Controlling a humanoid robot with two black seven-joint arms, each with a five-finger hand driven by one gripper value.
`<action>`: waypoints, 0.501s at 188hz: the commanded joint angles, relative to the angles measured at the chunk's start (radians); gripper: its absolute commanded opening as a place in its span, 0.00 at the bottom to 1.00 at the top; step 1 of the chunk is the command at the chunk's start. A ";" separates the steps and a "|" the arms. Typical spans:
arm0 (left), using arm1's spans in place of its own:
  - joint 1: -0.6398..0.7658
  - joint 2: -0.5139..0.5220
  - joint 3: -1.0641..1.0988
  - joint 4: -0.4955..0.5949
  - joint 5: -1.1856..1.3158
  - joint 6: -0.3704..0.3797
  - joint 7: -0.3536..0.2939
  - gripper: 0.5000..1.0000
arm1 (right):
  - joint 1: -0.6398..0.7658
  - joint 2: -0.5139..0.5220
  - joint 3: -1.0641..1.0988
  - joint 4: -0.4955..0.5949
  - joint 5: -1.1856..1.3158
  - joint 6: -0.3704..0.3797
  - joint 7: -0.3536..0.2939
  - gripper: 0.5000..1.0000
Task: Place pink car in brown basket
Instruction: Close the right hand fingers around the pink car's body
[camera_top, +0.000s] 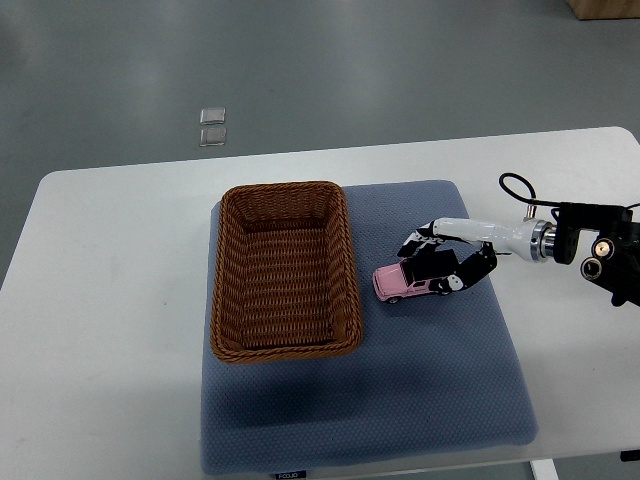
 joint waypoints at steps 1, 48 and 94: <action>0.000 0.000 0.000 0.000 0.000 0.000 0.000 1.00 | 0.001 0.000 -0.018 0.000 -0.001 -0.013 0.000 0.34; 0.000 0.000 0.000 0.000 0.000 0.000 0.000 1.00 | 0.007 -0.005 -0.025 0.000 -0.001 -0.027 0.003 0.16; 0.000 0.000 0.000 0.000 0.000 0.000 -0.001 1.00 | 0.015 -0.015 -0.024 0.006 0.000 -0.025 0.011 0.00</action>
